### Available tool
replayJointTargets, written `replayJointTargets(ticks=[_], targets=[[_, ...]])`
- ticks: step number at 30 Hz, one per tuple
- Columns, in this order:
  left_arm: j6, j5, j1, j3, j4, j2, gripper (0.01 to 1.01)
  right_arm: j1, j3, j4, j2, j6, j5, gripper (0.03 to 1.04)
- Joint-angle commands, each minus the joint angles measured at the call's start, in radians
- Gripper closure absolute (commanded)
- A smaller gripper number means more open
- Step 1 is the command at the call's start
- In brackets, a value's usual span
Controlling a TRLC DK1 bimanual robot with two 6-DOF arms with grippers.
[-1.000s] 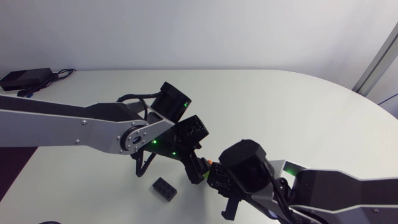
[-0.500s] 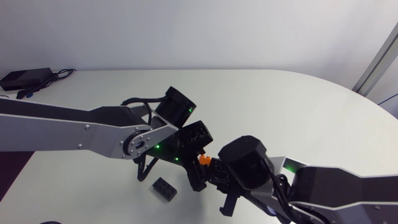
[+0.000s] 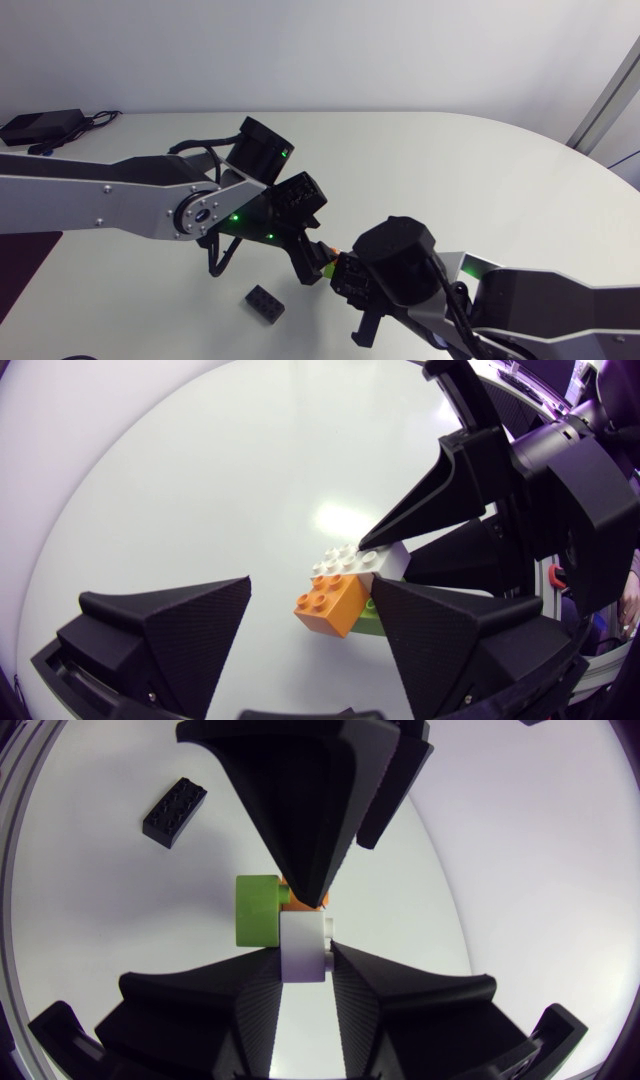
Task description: Disassemble duplo
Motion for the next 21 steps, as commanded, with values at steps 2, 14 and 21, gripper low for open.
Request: replayJointTargets(ticks=[2, 14, 21], targets=[[-0.001, 0.000, -0.016, -0.028, 0.009, 0.036, 0.190, 0.008, -0.010, -0.010, -0.024, 0.011, 0.004, 0.83], [0.022, -0.009, -0.058, -0.070, 0.004, 0.056, 0.192, -0.029, 0.014, -0.033, -0.060, -0.005, 0.004, 0.83], [0.022, -0.009, -0.047, -0.070, 0.003, 0.024, 0.192, -0.034, -0.018, -0.013, -0.056, -0.001, 0.001, 0.83]])
